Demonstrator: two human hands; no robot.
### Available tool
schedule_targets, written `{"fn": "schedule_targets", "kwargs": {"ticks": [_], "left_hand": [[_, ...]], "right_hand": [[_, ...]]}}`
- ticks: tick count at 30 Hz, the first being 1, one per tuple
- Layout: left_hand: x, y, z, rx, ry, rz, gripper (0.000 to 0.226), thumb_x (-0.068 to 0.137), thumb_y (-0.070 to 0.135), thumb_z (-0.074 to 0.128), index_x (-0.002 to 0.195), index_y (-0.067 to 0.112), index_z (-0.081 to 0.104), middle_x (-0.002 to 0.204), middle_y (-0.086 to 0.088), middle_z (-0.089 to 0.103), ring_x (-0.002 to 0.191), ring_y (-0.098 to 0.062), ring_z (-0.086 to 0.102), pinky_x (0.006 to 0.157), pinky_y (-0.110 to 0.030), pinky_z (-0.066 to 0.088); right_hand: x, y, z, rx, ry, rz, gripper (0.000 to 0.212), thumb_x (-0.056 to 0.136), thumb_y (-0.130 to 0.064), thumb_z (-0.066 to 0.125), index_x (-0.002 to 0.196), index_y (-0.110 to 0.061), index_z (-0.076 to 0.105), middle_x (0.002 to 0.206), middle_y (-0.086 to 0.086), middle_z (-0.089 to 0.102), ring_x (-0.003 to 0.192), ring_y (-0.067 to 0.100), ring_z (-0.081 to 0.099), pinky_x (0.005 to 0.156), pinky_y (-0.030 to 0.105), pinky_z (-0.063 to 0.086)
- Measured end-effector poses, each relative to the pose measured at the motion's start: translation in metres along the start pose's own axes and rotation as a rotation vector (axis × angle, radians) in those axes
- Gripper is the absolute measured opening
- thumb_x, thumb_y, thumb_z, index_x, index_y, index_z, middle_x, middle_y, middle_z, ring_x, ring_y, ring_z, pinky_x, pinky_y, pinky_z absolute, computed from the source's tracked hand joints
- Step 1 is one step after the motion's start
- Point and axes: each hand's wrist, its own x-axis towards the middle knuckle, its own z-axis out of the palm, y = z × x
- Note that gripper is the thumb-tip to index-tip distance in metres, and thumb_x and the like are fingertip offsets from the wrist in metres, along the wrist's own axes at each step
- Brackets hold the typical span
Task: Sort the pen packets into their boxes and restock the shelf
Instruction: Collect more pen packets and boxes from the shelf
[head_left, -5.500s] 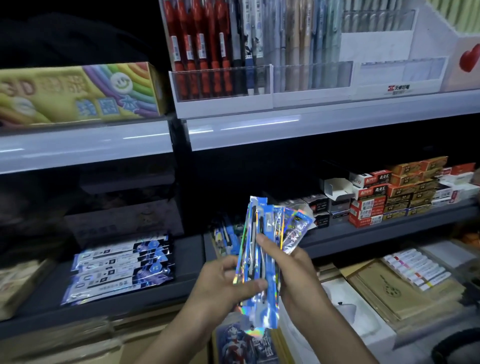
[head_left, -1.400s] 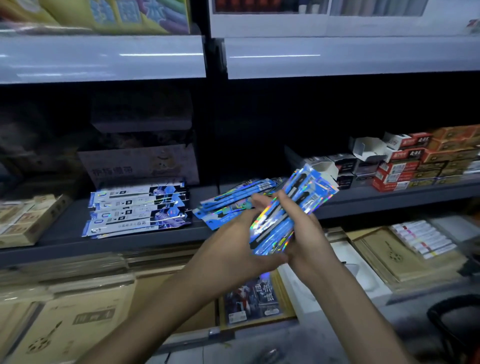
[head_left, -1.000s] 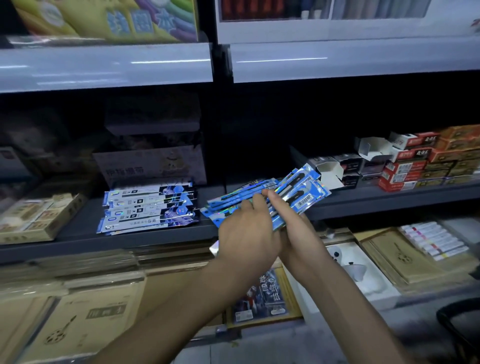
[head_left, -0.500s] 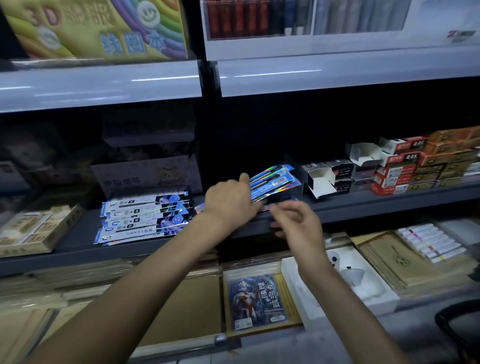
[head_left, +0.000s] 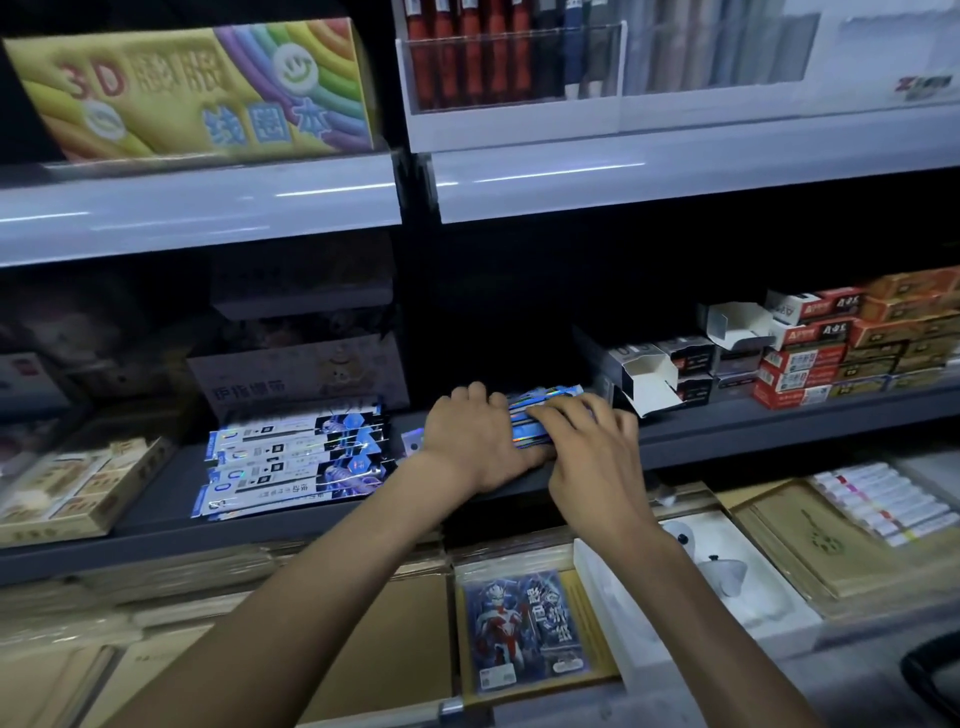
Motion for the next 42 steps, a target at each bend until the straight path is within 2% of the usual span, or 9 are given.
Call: {"fn": "schedule_targets", "kwargs": {"ticks": [4, 9, 19, 23, 27, 30, 33, 38, 42], "left_hand": [[-0.008, 0.002, 0.011, 0.046, 0.112, -0.001, 0.110, 0.066, 0.085, -0.004, 0.127, 0.014, 0.055, 0.127, -0.012, 0.044, 0.113, -0.033, 0.045, 0.093, -0.045, 0.036], [-0.010, 0.005, 0.019, -0.057, 0.031, -0.022, 0.091, 0.081, 0.085, 0.043, 0.130, 0.009, 0.048, 0.130, -0.014, 0.057, 0.118, -0.034, 0.055, 0.096, -0.043, 0.042], [-0.038, 0.031, 0.013, 0.066, 0.104, 0.048, 0.060, 0.096, 0.046, 0.062, 0.135, 0.005, 0.040, 0.131, -0.013, 0.050, 0.120, -0.031, 0.049, 0.092, -0.042, 0.041], [-0.049, 0.036, 0.007, 0.116, 0.077, 0.050, 0.045, 0.091, 0.011, 0.063, 0.131, 0.004, 0.042, 0.126, -0.014, 0.051, 0.116, -0.034, 0.052, 0.083, -0.040, 0.045], [-0.056, 0.025, 0.006, 0.108, 0.114, 0.072, 0.041, 0.073, 0.011, 0.077, 0.110, 0.010, 0.058, 0.100, -0.009, 0.061, 0.084, -0.027, 0.065, 0.055, -0.031, 0.036], [-0.061, 0.011, 0.009, 0.158, 0.201, 0.154, 0.041, 0.049, 0.009, 0.086, 0.082, 0.014, 0.062, 0.069, -0.005, 0.057, 0.050, -0.022, 0.059, 0.043, -0.026, 0.021], [-0.071, 0.003, 0.002, 0.180, 0.243, 0.247, 0.040, 0.052, 0.007, 0.083, 0.083, 0.012, 0.060, 0.069, -0.006, 0.055, 0.041, -0.022, 0.055, 0.042, -0.025, 0.020], [-0.076, -0.004, -0.021, 0.107, 0.193, 0.377, 0.035, 0.084, 0.009, 0.066, 0.115, 0.005, 0.050, 0.100, -0.013, 0.058, 0.069, -0.037, 0.066, 0.050, -0.037, 0.032], [-0.078, -0.012, -0.037, 0.019, 0.086, 0.419, 0.052, 0.094, 0.012, 0.058, 0.136, 0.001, 0.031, 0.120, -0.019, 0.057, 0.096, -0.045, 0.065, 0.064, -0.041, 0.036]], "right_hand": [[-0.001, 0.000, 0.001, 0.016, 0.005, -0.005, 0.059, 0.073, 0.001, 0.070, 0.127, -0.022, 0.069, 0.127, -0.003, 0.067, 0.121, 0.028, 0.057, 0.094, 0.045, 0.042], [-0.004, -0.002, -0.002, 0.036, -0.008, 0.006, 0.062, 0.070, 0.003, 0.071, 0.126, -0.023, 0.071, 0.130, -0.003, 0.069, 0.121, 0.025, 0.061, 0.096, 0.042, 0.038], [-0.017, 0.009, -0.015, 0.220, 0.101, 0.044, 0.060, 0.066, 0.007, 0.047, 0.111, -0.020, 0.076, 0.114, -0.005, 0.076, 0.105, 0.025, 0.069, 0.090, 0.040, 0.049], [-0.027, 0.014, -0.022, 0.390, 0.137, 0.118, 0.063, 0.067, 0.020, 0.049, 0.109, -0.019, 0.078, 0.114, -0.007, 0.076, 0.103, 0.021, 0.071, 0.089, 0.041, 0.058], [-0.038, 0.011, -0.038, 0.595, 0.136, 0.164, 0.071, 0.069, 0.018, 0.047, 0.123, -0.021, 0.072, 0.125, -0.009, 0.069, 0.117, 0.011, 0.064, 0.099, 0.039, 0.055], [-0.047, 0.010, -0.050, 0.335, -0.013, -0.066, 0.087, 0.071, 0.000, 0.059, 0.156, -0.012, 0.041, 0.161, 0.002, 0.041, 0.154, 0.020, 0.031, 0.122, 0.046, 0.034], [-0.051, -0.004, -0.045, -0.104, -0.099, -0.256, 0.104, 0.074, -0.031, 0.078, 0.160, -0.002, 0.028, 0.170, 0.014, 0.025, 0.160, 0.030, 0.014, 0.128, 0.053, 0.020], [-0.024, -0.015, -0.029, -0.081, 0.083, -0.236, 0.078, 0.055, -0.016, 0.092, 0.126, -0.002, 0.063, 0.123, 0.013, 0.071, 0.124, 0.033, 0.063, 0.109, 0.038, 0.038], [-0.016, -0.021, -0.036, -0.026, 0.129, -0.184, 0.083, 0.046, -0.010, 0.090, 0.125, -0.004, 0.065, 0.076, 0.003, 0.071, 0.072, 0.031, 0.067, 0.073, 0.034, 0.047]]}}
